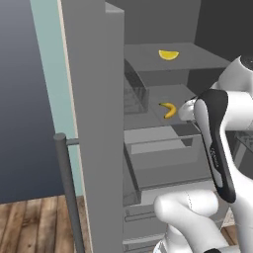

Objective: Open the fridge, remove the banana, lemon wedge, and fish, and place them on any counter.

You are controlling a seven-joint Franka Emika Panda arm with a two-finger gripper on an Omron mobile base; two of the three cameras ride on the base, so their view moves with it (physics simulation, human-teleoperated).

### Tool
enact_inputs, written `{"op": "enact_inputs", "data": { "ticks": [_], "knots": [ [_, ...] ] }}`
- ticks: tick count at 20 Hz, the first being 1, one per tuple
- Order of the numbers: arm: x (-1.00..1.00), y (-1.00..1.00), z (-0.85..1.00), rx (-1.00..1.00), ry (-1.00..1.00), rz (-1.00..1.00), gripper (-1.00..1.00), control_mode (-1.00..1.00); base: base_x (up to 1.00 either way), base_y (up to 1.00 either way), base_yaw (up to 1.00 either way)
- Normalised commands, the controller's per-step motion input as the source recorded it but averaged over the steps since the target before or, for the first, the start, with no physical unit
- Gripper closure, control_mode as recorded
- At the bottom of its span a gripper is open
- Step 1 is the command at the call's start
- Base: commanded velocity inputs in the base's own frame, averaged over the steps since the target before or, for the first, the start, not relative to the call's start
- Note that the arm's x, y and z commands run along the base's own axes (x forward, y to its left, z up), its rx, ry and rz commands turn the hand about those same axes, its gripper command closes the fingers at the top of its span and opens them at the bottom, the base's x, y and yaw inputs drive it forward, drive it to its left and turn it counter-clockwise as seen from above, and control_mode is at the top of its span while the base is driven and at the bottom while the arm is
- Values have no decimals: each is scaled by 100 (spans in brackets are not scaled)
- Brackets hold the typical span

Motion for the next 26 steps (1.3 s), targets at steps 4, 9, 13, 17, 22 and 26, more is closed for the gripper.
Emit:
{"op": "enact_inputs", "data": {
  "ticks": [4,9,13,17,22,26],
  "knots": [
    [0,0,0,0,0,0,-100,100,8,-1,-1],
    [0,0,0,0,0,0,-100,100,0,0,0],
    [0,0,0,0,0,0,-100,100,0,-3,0],
    [0,0,6,-1,-1,1,-100,-100,0,0,0],
    [11,0,34,-8,0,2,-100,-100,0,0,0],
    [0,-7,18,-6,0,0,-100,-100,0,0,0]
  ]
}}
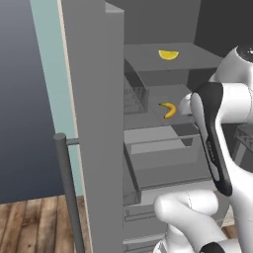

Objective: Open the fridge, remove the banana, lemon wedge, and fish, and place them on any counter.

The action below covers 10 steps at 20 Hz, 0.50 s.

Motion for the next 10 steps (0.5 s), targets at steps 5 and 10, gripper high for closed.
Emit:
{"op": "enact_inputs", "data": {
  "ticks": [5,10],
  "knots": [
    [0,-18,15,-7,-14,0,-100,-100,0,0,0],
    [16,-27,13,-3,-23,0,-100,-100,0,0,0]
  ]
}}
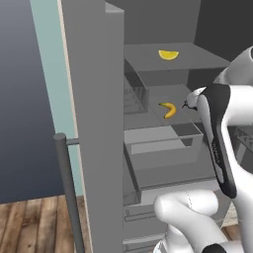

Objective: Open the fridge, remove the banana, lemon wedge, and fish, and place them on any counter.

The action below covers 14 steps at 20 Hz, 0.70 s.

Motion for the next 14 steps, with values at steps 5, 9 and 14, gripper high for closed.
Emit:
{"op": "enact_inputs", "data": {
  "ticks": [5,9,14],
  "knots": [
    [35,-16,37,1,-4,0,-100,-100,0,0,0],
    [31,0,69,2,10,0,-100,-100,0,0,0],
    [40,0,28,0,9,4,-100,-100,0,0,0]
  ]
}}
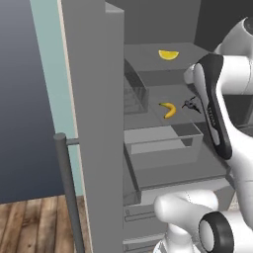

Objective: Open the fridge, remove the banana, lemon wedge, and fish, and place them on any counter.

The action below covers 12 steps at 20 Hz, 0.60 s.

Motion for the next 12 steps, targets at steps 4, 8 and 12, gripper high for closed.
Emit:
{"op": "enact_inputs", "data": {
  "ticks": [4,8,12],
  "knots": [
    [61,-2,-21,0,0,10,-100,-100,0,0,0],
    [44,-13,-31,0,3,15,-100,-100,0,0,0],
    [26,-16,-6,1,4,21,-100,-100,0,0,0]
  ]
}}
